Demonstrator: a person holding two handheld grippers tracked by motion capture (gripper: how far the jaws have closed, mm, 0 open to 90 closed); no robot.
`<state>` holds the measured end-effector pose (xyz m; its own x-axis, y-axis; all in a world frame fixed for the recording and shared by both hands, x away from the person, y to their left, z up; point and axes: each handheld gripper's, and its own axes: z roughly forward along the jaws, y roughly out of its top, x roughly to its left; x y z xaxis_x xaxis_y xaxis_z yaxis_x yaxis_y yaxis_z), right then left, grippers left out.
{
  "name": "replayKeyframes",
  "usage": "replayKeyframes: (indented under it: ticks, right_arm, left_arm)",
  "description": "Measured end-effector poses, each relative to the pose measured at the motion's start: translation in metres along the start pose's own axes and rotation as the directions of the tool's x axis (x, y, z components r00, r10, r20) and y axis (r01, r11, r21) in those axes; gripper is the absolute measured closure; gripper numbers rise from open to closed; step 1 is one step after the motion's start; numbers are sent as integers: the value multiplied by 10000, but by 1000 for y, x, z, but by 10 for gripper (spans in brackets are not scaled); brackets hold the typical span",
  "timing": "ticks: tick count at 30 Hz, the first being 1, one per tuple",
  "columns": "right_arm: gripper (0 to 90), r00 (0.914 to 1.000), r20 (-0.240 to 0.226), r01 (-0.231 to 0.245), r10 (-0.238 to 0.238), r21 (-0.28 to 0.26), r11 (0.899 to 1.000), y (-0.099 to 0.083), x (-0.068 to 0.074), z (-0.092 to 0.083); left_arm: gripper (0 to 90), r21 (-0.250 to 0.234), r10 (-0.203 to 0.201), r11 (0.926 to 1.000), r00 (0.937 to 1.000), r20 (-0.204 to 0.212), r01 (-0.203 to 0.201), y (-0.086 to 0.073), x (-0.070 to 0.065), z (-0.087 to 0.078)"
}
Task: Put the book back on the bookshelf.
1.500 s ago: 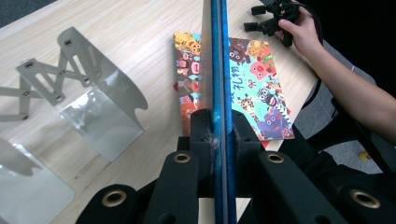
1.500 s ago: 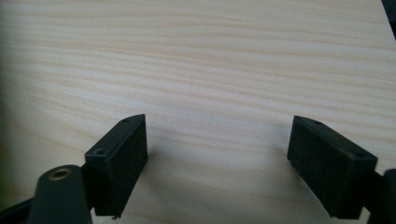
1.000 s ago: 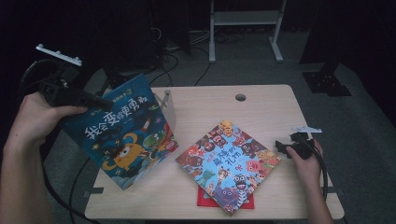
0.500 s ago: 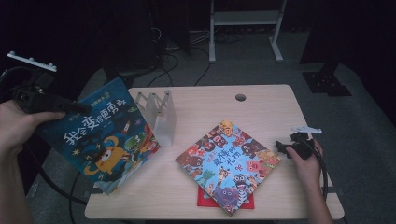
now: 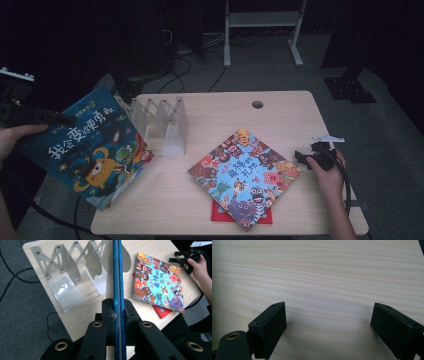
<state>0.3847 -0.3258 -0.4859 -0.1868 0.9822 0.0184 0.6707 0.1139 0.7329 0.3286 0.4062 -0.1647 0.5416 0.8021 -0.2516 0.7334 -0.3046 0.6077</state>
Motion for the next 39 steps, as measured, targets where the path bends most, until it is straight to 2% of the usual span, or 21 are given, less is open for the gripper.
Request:
replayKeyframes:
  ticks: [6,9,13,21,29,39]
  right_arm:
    - [120,10000,0,0,0,-1,10000,0,0,0]
    - [120,10000,-1,-1,1,0,10000,0,0,0]
    - [120,10000,1,1,-1,2,10000,0,0,0]
    - [120,10000,0,-2,2,3,10000,0,0,0]
    - [120,10000,-1,1,-1,2,10000,0,0,0]
    - [120,10000,1,4,-4,2,10000,0,0,0]
  left_arm:
    - [827,93,-440,9990,9973,-587,447,-3,11,3]
    - [827,126,-659,9976,9922,-1058,676,-2,15,6]
    - [827,52,-883,9959,9861,-1406,900,0,18,12]
    - [828,-68,-1256,9920,9792,-1596,1261,12,21,21]
    - [827,-89,-1693,9852,9648,-2012,1710,24,25,30]
    - [827,-224,-2117,9770,9531,-2163,2119,31,35,40]
